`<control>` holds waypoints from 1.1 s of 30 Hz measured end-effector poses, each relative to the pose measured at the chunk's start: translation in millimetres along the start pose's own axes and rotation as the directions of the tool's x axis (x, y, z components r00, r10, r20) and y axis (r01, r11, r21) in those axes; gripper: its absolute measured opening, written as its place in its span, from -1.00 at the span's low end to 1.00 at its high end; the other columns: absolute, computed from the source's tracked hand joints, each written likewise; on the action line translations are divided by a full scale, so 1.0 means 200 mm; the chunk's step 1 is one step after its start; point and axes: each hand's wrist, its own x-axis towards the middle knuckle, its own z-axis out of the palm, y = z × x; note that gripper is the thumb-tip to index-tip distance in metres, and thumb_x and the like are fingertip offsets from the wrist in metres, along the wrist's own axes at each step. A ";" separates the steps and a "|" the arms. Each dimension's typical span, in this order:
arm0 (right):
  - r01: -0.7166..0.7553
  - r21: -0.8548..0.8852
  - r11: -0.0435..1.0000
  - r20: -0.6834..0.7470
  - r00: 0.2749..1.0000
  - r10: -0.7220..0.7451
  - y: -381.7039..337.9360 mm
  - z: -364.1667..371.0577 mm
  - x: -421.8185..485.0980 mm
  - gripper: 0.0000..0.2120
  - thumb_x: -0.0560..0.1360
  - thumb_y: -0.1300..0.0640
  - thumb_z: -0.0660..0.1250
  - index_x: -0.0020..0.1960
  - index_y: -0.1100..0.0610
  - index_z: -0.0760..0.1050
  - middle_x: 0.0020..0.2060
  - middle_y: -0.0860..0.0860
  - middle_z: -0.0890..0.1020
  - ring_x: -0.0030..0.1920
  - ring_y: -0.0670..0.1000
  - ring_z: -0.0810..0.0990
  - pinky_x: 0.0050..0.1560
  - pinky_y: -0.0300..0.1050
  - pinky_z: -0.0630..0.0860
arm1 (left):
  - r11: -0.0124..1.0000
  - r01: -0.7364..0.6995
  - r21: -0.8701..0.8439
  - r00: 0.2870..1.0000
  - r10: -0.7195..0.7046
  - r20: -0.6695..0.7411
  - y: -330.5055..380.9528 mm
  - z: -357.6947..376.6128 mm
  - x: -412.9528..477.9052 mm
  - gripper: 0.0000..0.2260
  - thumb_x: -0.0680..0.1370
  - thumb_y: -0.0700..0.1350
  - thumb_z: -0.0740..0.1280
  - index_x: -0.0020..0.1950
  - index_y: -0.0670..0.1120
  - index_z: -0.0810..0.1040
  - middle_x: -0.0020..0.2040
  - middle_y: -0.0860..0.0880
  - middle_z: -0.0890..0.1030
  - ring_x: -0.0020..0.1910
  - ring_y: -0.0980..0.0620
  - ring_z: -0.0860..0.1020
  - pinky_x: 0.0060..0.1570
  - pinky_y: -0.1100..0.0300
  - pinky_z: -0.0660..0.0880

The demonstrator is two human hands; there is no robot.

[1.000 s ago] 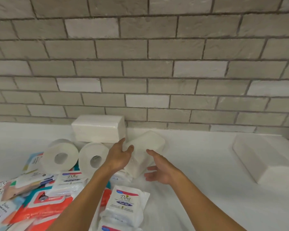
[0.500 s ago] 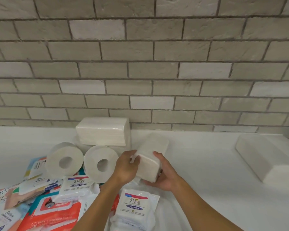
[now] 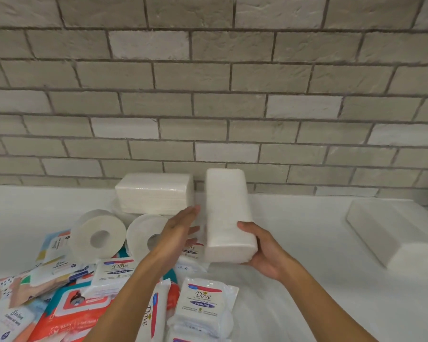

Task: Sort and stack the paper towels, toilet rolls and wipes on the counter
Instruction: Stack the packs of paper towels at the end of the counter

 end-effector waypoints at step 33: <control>0.128 -0.983 0.135 0.107 0.983 -0.150 -0.38 0.71 0.85 0.05 0.23 -0.15 0.62 0.53 -0.20 0.07 0.44 0.05 0.17 0.45 0.15 0.21 0.44 0.15 0.29 | 0.901 -0.082 -0.426 0.957 -0.048 -0.285 0.08 -0.82 -0.04 -0.44 0.28 0.09 0.54 0.22 -0.04 0.54 0.05 -0.17 0.70 0.03 -0.26 0.66 0.10 -0.26 0.55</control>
